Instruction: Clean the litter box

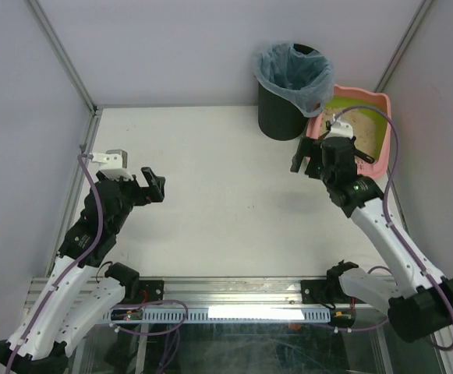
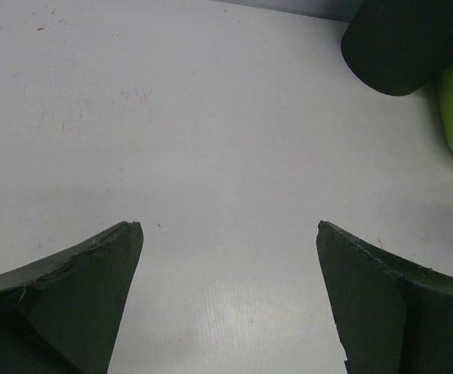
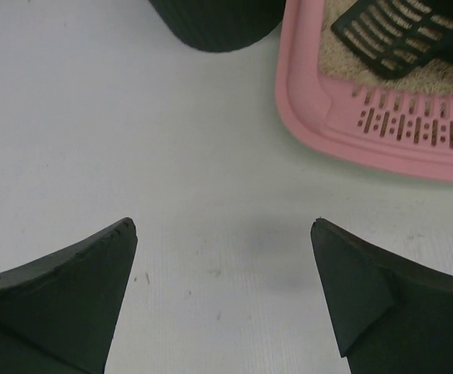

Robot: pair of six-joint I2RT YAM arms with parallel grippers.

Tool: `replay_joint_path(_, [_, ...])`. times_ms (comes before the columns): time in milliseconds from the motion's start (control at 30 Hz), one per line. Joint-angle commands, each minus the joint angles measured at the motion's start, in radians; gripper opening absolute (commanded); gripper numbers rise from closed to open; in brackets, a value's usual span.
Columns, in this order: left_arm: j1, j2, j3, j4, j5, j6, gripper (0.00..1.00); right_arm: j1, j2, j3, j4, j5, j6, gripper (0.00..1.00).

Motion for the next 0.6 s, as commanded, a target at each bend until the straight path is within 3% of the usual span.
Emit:
replay_joint_path(0, [0.027,-0.018,0.019,0.015,0.005,0.017,0.99,-0.126,0.142,0.135,0.152,-0.074,-0.037,0.94])
replay_joint_path(133, [0.041,-0.001,0.019,0.013,0.019,0.020,0.99,-0.217,0.305,0.258,0.192,-0.159,-0.032,0.76])
replay_joint_path(333, [0.081,0.011,0.022,0.007,0.038,0.019,0.99,-0.300,0.538,0.416,0.193,-0.179,-0.036,0.72])
replay_joint_path(567, [0.120,0.029,0.023,0.008,0.086,0.026,0.99,-0.404,0.722,0.469,0.252,-0.222,-0.002,0.61])
